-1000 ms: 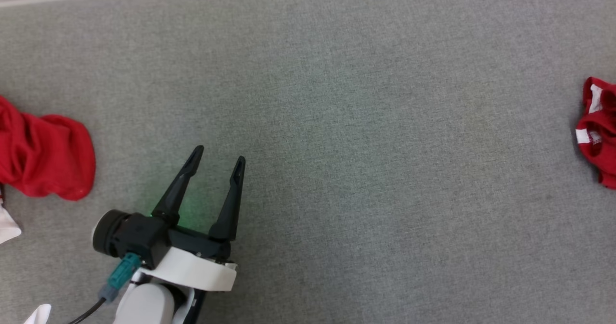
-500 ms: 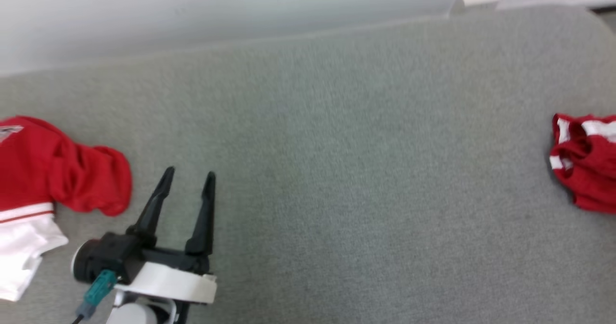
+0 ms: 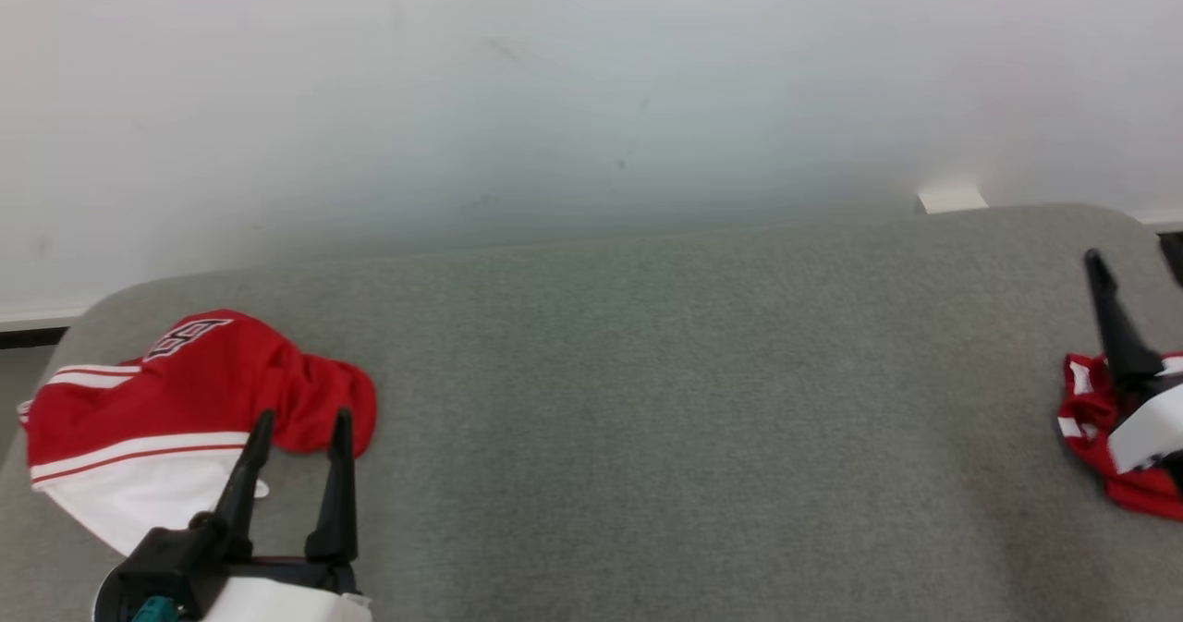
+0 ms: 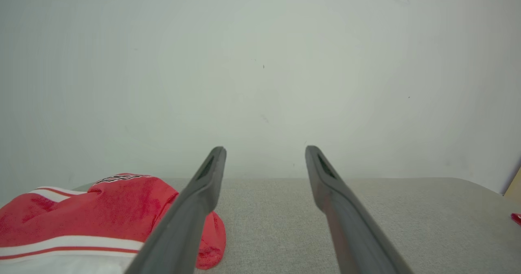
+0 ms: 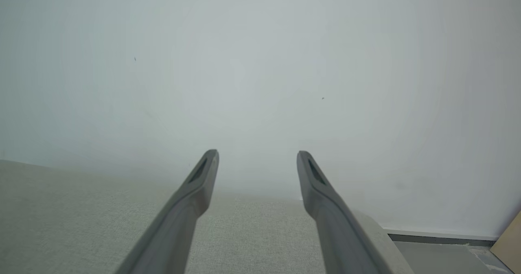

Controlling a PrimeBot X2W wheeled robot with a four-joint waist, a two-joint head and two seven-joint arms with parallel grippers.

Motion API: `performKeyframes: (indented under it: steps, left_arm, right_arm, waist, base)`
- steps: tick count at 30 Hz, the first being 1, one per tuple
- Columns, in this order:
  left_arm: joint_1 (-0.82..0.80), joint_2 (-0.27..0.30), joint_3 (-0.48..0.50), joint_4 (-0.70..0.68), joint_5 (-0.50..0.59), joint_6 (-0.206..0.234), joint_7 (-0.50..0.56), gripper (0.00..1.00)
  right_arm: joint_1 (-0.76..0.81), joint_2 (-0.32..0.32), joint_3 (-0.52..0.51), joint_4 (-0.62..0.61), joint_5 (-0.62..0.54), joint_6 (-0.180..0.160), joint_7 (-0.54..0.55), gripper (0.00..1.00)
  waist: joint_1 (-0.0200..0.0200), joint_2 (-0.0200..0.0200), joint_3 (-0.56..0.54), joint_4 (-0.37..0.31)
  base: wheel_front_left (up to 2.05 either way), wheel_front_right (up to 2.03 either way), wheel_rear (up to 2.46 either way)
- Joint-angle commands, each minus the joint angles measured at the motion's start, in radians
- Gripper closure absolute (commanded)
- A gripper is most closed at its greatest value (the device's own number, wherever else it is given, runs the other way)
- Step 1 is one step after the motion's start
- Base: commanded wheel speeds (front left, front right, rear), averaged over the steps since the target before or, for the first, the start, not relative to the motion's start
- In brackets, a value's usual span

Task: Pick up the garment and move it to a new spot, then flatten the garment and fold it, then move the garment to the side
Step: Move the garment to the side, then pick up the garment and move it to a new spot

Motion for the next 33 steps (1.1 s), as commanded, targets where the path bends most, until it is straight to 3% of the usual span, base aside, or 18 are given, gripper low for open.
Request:
performKeyframes:
  steps: [1, 11, 19, 33]
  left_arm:
    - [0.016, 0.000, 0.010, 0.000, -0.001, 0.003, 0.000, 0.00]
    - [0.053, -0.010, 0.032, 0.017, -0.016, 0.000, 0.000, 0.00]
    - [0.096, -0.011, 0.019, 0.019, -0.028, 0.009, 0.000, 0.00]
    - [0.094, -0.011, -0.013, 0.019, -0.033, 0.027, 0.000, 0.00]
  right_arm:
    - [0.037, 0.015, -0.017, -0.029, -0.019, -0.002, -0.007, 0.00]
    - [0.392, 0.216, -0.276, -0.358, -0.205, -0.002, -0.007, 0.00]
    - [0.573, 0.370, -0.344, -0.492, -0.306, -0.002, -0.006, 0.00]
    - [0.581, 0.385, -0.319, -0.468, -0.317, -0.002, -0.006, 0.00]
  waist:
    - [0.0003, 0.0000, -0.026, 0.029]
    - [0.0003, 0.0000, -0.035, 0.056]
    - [0.0003, 0.0000, -0.035, 0.048]
    - [0.0003, 0.0000, -0.035, 0.040]
  base:
    - [0.00, 0.00, 0.00]
    - [0.00, 0.00, 0.00]
    - [0.00, 0.00, 0.00]
    - [0.00, 0.00, 0.00]
